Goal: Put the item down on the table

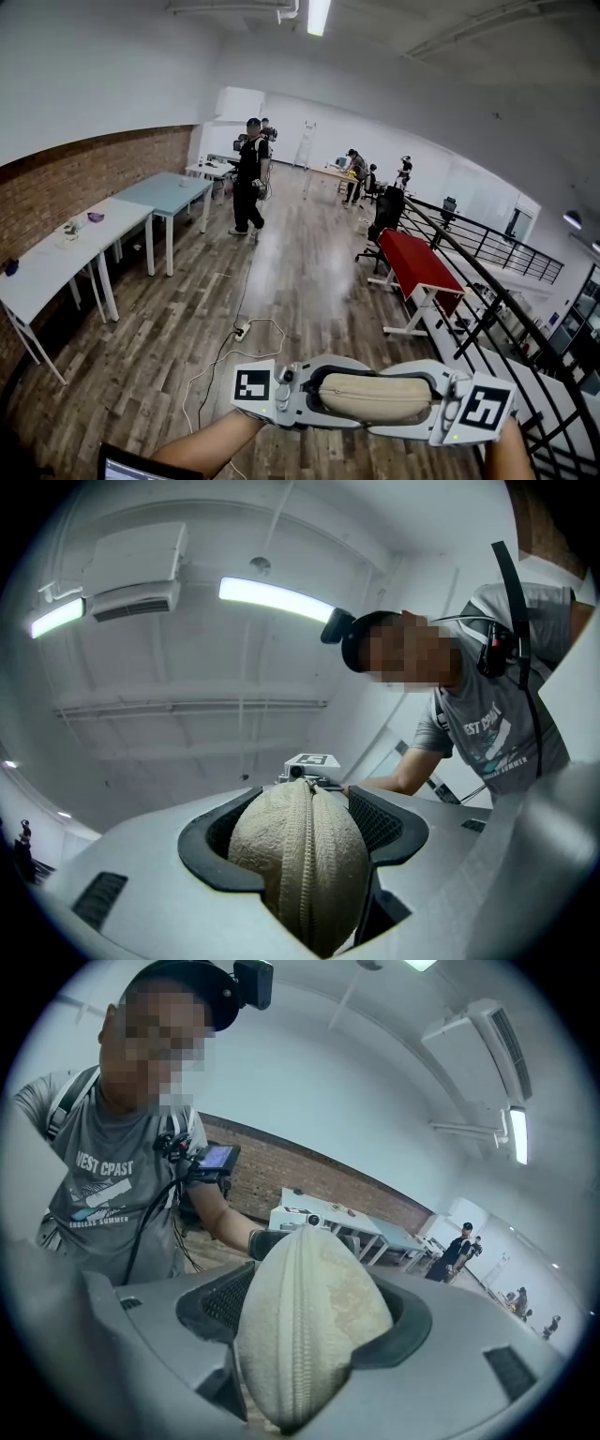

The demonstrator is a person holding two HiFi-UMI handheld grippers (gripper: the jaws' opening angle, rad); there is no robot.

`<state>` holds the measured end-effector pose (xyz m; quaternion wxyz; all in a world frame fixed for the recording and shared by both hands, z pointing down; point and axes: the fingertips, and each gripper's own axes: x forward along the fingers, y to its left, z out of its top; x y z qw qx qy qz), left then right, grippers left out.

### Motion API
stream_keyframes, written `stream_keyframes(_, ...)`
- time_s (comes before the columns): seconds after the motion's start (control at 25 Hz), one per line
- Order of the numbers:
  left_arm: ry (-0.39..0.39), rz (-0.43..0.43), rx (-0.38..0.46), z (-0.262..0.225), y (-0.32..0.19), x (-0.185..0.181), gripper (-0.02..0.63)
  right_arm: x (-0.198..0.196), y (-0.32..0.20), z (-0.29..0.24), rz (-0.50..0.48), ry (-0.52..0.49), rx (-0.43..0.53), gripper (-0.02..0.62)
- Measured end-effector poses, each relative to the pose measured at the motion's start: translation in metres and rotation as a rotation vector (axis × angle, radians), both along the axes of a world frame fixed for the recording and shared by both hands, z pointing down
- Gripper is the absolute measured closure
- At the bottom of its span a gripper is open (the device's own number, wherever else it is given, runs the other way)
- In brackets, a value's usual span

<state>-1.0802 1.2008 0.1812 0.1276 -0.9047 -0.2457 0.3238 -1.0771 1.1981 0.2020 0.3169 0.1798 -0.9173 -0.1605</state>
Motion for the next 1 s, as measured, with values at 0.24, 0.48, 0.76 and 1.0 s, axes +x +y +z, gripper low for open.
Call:
stream_keyframes(0.24, -0.021, 0.011, 0.029, -0.006, 0.016, 0.085, 0.314, 0.083, 0.016, -0.007, 0.012, -0.014, 0.028, 0.31)
stream_keyframes(0.48, -0.031, 0.032, 0.032, -0.008, 0.034, 0.147, 0.314, 0.146, 0.033, -0.008, 0.027, -0.002, 0.036, 0.31)
stream_keyframes(0.76, -0.038, 0.053, 0.037, -0.012, 0.025, 0.194, 0.314, 0.194, 0.025, -0.011, 0.049, -0.013, 0.043, 0.31)
stream_keyframes(1.0, -0.038, 0.08, 0.034, -0.007, -0.007, 0.236, 0.314, 0.236, -0.007, -0.007, 0.075, -0.016, 0.041, 0.31)
